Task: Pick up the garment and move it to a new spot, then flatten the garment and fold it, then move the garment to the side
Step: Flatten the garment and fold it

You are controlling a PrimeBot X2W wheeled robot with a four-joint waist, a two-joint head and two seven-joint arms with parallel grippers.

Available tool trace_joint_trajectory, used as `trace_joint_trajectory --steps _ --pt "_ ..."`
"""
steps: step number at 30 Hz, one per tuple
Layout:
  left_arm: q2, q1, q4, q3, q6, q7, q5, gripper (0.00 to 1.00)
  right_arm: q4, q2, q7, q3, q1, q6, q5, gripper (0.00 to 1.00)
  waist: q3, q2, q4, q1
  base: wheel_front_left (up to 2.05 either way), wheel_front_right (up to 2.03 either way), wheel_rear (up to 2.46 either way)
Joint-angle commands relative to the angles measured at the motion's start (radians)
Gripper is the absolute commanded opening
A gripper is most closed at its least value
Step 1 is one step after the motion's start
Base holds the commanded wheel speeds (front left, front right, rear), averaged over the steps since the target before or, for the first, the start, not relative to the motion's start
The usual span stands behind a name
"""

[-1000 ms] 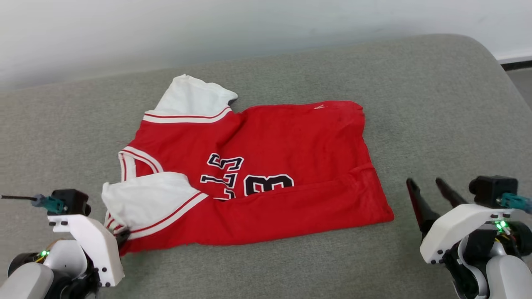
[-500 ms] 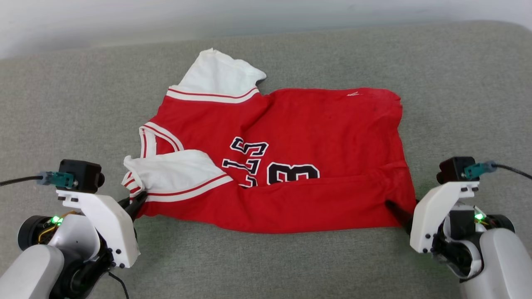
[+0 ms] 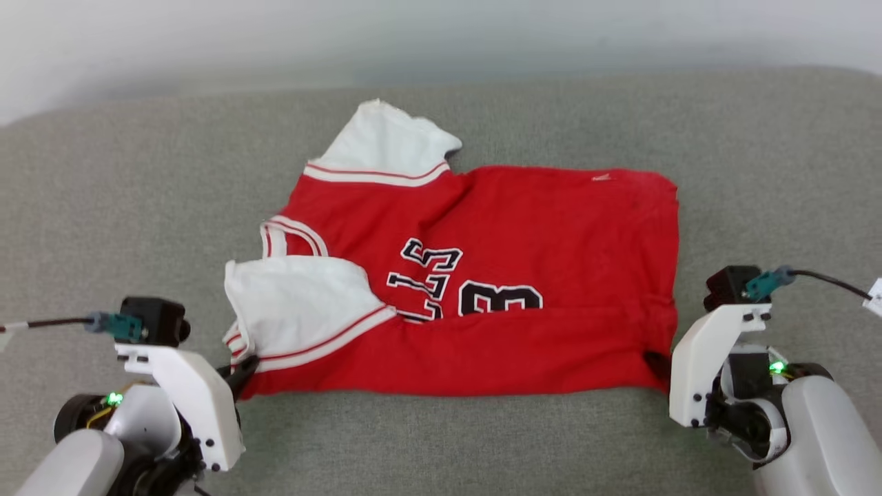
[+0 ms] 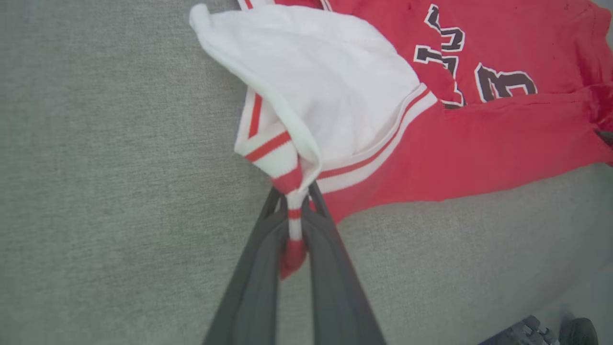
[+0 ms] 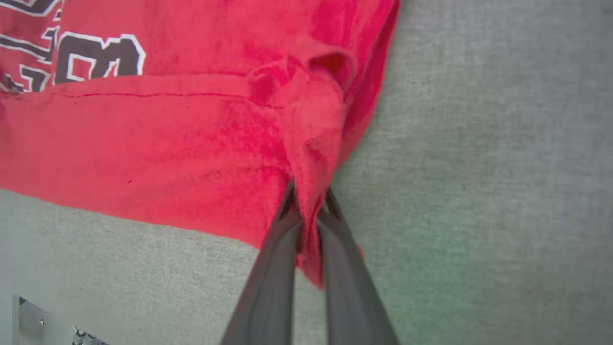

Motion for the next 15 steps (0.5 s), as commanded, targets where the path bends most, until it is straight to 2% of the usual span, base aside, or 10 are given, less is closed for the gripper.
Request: trace_joint_trajectory --steps 1,10,15 --pt "-0.003 0.017 0.001 0.002 0.006 -0.007 -0.006 0.0 -0.005 -0.009 0.001 0.006 0.018 0.002 0.003 0.0 -0.042 0.0 -0.005 -0.0001 0.0 0.0 0.0" --pt "-0.003 0.159 -0.019 0.019 0.055 -0.025 -0.043 0.0 -0.056 -0.047 0.02 0.028 0.1 0.001 0.036 0.0 -0.185 0.0 0.0 -0.0001 0.0 0.0 0.0" --pt "-0.001 0.24 -0.048 0.027 0.084 -0.03 -0.065 0.0 -0.095 -0.06 0.044 0.017 0.163 0.001 0.047 0.0 -0.205 0.0 0.003 -0.0001 0.0 0.0 0.0"
